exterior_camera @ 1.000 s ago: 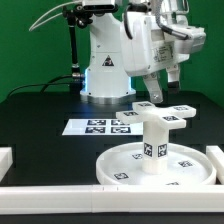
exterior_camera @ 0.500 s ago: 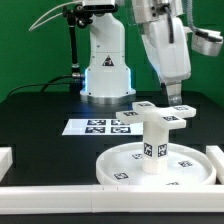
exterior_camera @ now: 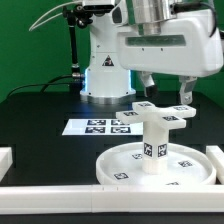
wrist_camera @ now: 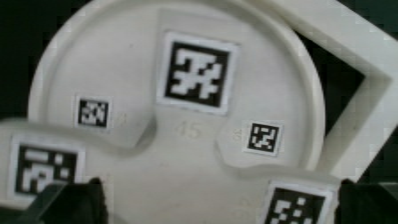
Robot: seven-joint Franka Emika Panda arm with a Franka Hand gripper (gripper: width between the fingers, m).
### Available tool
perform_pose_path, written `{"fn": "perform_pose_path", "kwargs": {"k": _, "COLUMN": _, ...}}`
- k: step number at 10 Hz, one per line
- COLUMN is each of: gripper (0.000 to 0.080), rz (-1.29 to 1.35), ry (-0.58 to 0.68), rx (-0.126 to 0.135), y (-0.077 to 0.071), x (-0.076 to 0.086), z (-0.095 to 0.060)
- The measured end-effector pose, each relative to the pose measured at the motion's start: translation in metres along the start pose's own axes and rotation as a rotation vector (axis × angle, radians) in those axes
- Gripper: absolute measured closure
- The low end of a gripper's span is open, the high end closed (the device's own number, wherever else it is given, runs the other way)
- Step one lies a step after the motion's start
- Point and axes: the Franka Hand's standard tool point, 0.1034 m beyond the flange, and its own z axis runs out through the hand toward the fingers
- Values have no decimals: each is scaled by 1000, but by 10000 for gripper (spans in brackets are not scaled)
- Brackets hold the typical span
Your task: Assemble round table
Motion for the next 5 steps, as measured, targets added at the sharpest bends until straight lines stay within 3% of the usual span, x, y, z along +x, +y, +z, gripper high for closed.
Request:
{"fn": "perform_pose_path", "kwargs": {"k": 3, "gripper": 151, "rz": -381, "ry": 17, "rx": -60, "y": -3, "x": 5, "z": 1}}
{"fn": "perform_pose_path", "kwargs": {"k": 5, "gripper": 151, "rz": -511, "ry": 17, "rx": -61, "y": -2, "x": 7, "z": 1}}
